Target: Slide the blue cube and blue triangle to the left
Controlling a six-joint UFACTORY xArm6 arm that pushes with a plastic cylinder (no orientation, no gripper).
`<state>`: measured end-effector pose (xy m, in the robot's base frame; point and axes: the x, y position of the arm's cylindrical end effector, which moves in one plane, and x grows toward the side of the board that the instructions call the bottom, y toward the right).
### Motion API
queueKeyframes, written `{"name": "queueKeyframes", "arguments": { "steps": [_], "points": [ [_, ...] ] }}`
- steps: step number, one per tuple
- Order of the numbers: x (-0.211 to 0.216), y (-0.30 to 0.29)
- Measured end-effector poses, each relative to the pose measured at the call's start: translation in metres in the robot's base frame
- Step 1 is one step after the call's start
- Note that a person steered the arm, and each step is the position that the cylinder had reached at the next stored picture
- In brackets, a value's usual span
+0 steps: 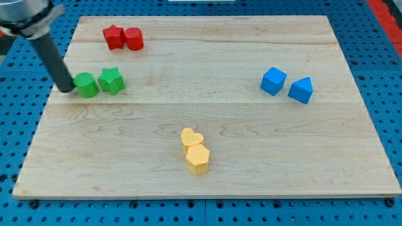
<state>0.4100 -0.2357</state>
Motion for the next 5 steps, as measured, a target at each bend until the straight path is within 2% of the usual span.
{"name": "queueKeyframes", "arguments": {
  "steps": [1,4,5],
  "points": [
    [0.042,0.011],
    [0.050,0.411],
    [0.040,0.472]
  ]
}}
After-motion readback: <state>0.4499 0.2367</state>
